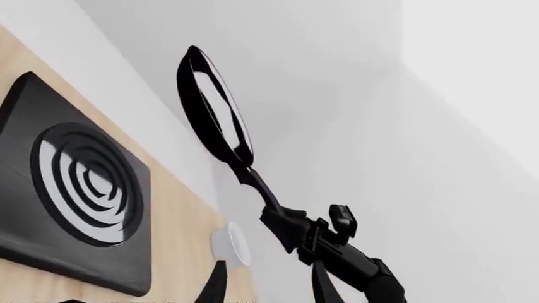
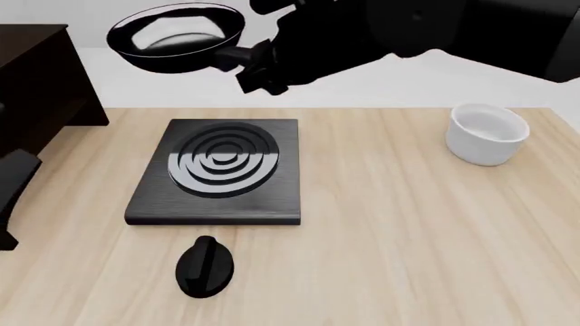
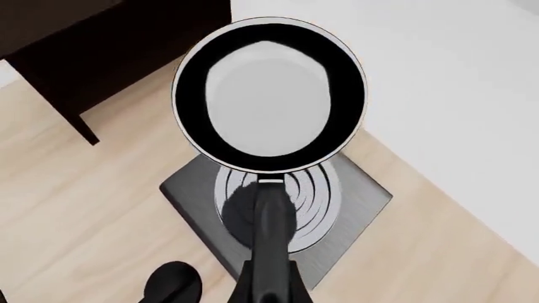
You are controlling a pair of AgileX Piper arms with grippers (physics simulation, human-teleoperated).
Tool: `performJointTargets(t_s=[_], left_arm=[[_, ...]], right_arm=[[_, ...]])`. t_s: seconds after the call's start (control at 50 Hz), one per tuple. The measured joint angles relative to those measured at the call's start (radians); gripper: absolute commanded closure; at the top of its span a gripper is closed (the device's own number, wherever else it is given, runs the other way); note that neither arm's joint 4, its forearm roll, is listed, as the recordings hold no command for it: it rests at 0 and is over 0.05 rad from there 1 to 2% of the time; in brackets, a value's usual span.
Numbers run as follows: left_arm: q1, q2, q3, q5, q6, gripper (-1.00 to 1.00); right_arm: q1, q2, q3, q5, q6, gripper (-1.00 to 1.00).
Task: Put the frying pan on the cabinet shelf.
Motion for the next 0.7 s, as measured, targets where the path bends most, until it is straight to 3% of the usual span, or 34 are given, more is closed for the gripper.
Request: performJointTargets(t_s=[0.36,0.7], left_arm=[[-0.032,-0.007,0.019,-0.053,-0.07,-1.0],[-0.051,-0.011,0.028,-0.066,-0.087,-1.0]], right_arm=[[0.091,0.097,-0.126,0.023,-0.012,1.0],[0.156,0.184,-0.217,0.027,-0.018,1.0]])
